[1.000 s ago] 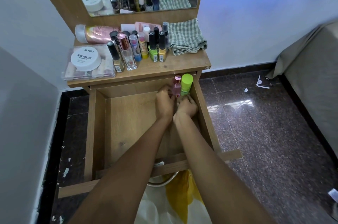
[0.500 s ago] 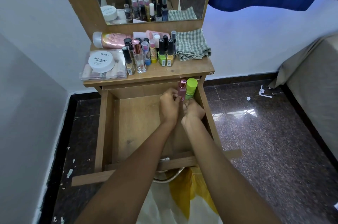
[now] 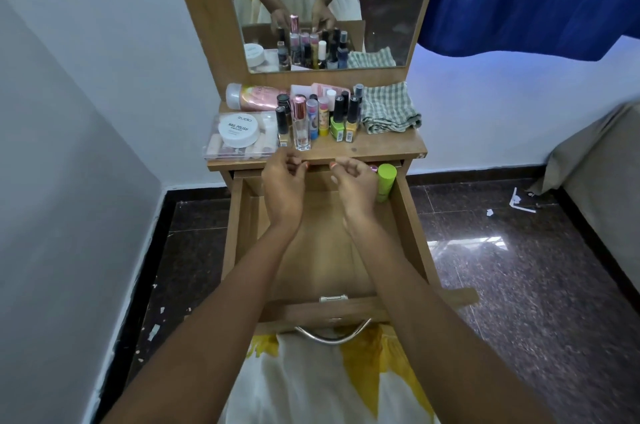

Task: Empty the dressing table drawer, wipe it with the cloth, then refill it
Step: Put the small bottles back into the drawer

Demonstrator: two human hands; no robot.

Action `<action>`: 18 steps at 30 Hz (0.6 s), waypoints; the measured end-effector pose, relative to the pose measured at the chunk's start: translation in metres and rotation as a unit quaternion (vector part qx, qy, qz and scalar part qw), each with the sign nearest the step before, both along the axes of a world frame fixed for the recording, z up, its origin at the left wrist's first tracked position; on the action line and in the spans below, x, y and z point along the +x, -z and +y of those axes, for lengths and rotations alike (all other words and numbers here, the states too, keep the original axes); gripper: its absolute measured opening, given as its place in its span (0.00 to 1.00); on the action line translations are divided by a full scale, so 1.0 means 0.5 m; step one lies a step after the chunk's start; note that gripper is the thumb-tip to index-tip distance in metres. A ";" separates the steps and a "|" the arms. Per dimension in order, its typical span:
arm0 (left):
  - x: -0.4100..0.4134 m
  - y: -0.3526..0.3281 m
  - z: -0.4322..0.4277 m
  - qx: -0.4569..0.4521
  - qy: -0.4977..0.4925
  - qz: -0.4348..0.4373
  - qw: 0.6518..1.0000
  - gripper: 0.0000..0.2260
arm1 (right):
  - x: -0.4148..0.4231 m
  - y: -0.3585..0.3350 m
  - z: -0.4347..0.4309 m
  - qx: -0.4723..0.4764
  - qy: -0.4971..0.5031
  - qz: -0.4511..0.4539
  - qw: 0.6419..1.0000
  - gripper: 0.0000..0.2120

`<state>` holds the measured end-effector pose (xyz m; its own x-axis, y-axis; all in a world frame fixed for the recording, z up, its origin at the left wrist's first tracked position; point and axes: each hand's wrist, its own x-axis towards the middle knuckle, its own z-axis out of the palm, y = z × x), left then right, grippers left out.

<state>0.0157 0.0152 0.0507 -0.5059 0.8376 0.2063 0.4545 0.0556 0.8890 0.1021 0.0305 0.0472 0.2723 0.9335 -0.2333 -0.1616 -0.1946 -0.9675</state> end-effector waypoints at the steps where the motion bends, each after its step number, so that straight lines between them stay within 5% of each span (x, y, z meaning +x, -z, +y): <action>1: -0.009 -0.004 0.004 0.005 -0.008 -0.001 1.000 0.07 | -0.009 -0.008 0.007 0.016 -0.014 -0.038 0.999 0.10; 18: -0.057 -0.012 0.084 0.008 -0.002 0.013 1.000 0.19 | -0.085 -0.013 0.092 0.141 -0.090 -0.280 0.945 0.23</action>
